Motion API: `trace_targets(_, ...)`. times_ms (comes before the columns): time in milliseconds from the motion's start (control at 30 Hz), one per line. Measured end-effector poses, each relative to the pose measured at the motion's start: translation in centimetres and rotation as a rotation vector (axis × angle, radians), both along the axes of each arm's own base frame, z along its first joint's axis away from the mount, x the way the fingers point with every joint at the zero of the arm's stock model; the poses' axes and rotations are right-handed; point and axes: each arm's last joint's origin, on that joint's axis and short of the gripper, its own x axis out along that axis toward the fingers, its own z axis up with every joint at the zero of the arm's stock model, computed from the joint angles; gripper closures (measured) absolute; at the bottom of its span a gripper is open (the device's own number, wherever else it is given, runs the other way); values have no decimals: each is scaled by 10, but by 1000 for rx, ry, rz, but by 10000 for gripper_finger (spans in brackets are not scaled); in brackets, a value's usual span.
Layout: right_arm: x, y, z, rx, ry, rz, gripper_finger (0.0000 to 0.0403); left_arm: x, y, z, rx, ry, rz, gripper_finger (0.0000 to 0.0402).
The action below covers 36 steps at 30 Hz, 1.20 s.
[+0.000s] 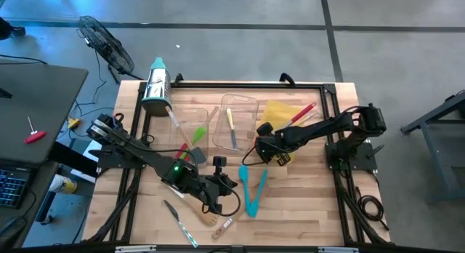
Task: Pick & Place Kitchen Items
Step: Put the brown serving spork into the yellow bin
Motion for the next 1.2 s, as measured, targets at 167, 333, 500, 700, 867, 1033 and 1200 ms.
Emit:
trace_targets(167, 0, 0, 0, 1, 0, -1, 387, 0, 0, 0, -10, 2, 9, 398)
trace_targets(333, 0, 0, 0, 8, -4, -14, 387, 0, 0, 0, -11, 3, 10, 398)
trace_targets(500, 0, 0, 0, 14, -7, -24, 386, 0, 0, 0, -11, 2, 10, 398)
trace_targets(700, 0, 3, -1, 27, -14, -41, 352, 0, 0, 0, -11, 2, 10, 398)
trace_targets(867, 0, 8, -1, 23, -21, -25, 298, 1, 2, 0, -14, 1, 17, 398)
trace_targets(1033, 0, 9, -1, 8, -20, -23, 250, 2, 4, 0, -17, 0, 26, 398)
trace_targets(1200, 0, 8, 0, -11, -15, -29, 226, 2, 5, 0, -18, -1, 27, 398)
